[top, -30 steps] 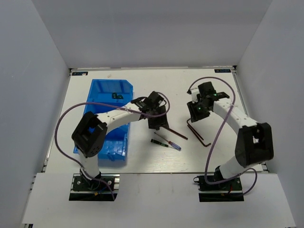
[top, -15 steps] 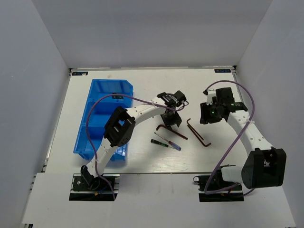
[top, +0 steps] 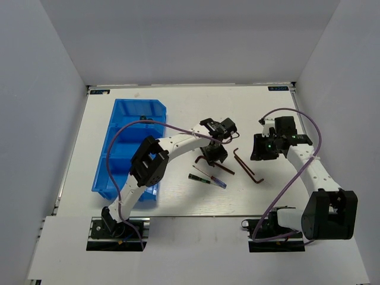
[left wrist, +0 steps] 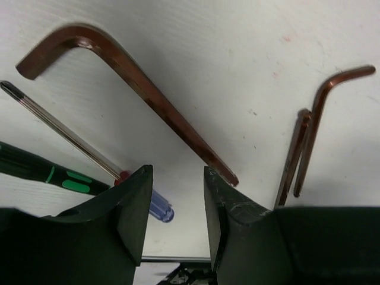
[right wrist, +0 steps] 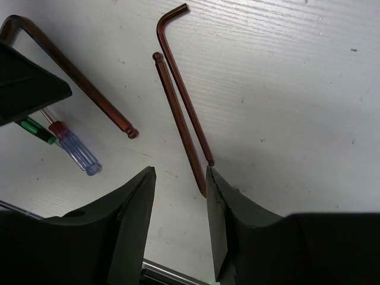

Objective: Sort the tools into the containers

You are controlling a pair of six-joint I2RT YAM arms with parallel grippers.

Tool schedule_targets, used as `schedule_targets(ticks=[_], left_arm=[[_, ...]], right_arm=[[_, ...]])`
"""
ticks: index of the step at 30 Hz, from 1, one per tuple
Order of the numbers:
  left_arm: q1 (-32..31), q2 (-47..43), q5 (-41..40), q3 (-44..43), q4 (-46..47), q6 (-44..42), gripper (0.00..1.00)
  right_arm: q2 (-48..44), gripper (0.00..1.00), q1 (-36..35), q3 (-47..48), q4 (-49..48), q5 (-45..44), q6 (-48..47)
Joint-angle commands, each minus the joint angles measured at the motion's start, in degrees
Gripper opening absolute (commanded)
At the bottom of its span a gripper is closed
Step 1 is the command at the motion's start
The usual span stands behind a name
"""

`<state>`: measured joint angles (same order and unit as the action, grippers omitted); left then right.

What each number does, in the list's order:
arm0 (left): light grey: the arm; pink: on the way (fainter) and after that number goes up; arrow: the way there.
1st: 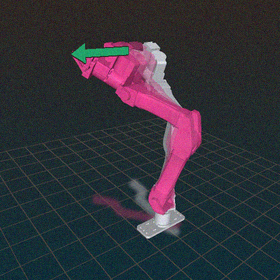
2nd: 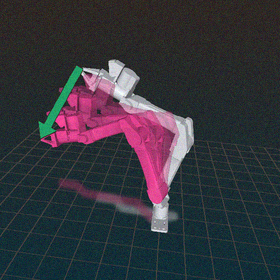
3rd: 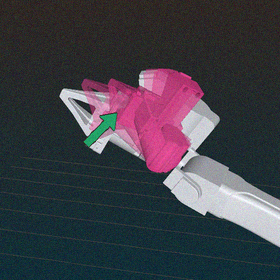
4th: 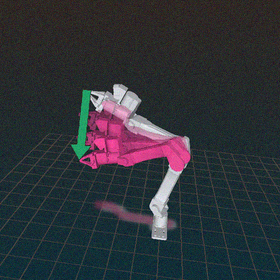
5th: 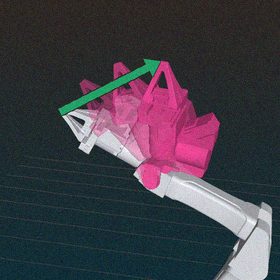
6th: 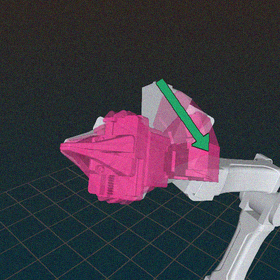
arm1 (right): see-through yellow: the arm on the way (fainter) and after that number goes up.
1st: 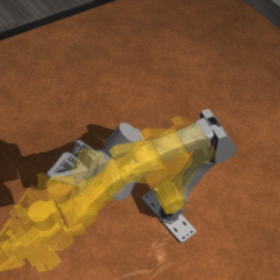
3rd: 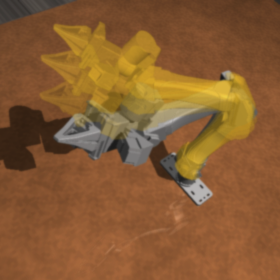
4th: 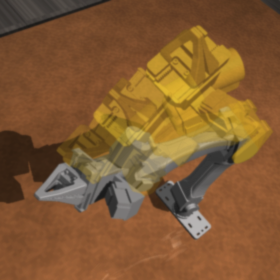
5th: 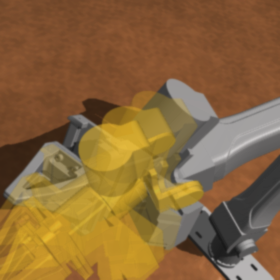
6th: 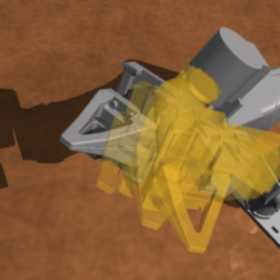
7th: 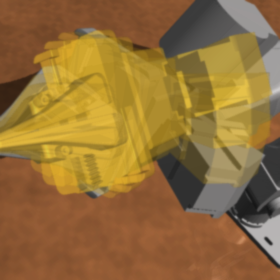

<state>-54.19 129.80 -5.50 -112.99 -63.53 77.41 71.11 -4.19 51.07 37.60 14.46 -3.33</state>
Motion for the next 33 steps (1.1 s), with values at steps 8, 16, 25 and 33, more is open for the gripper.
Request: schedule_targets(ticks=[8, 16, 25, 33], left_arm=[[1.2, 6.8, -4.1, -7.9, -3.3, 1.7, 0.5], [1.2, 7.4, -5.1, -1.7, -3.9, 4.2, 0.37], [2.3, 5.3, -7.4, 9.4, -3.4, 4.2, 0.0], [5.1, 4.8, -14.7, -2.4, -2.5, -4.0, 0.0]], right_arm=[[-5.2, 0.46, 3.0, -4.1, -0.7, 5.0, 0.0], [-4.6, 0.46, 5.9, -4.0, -0.9, 7.6, -0.1], [-3.7, 0.46, 7.7, -3.2, -0.1, 10.1, 0.3], [-5.2, 0.46, 8.3, -4.5, 0.8, 11.2, -1.1]])
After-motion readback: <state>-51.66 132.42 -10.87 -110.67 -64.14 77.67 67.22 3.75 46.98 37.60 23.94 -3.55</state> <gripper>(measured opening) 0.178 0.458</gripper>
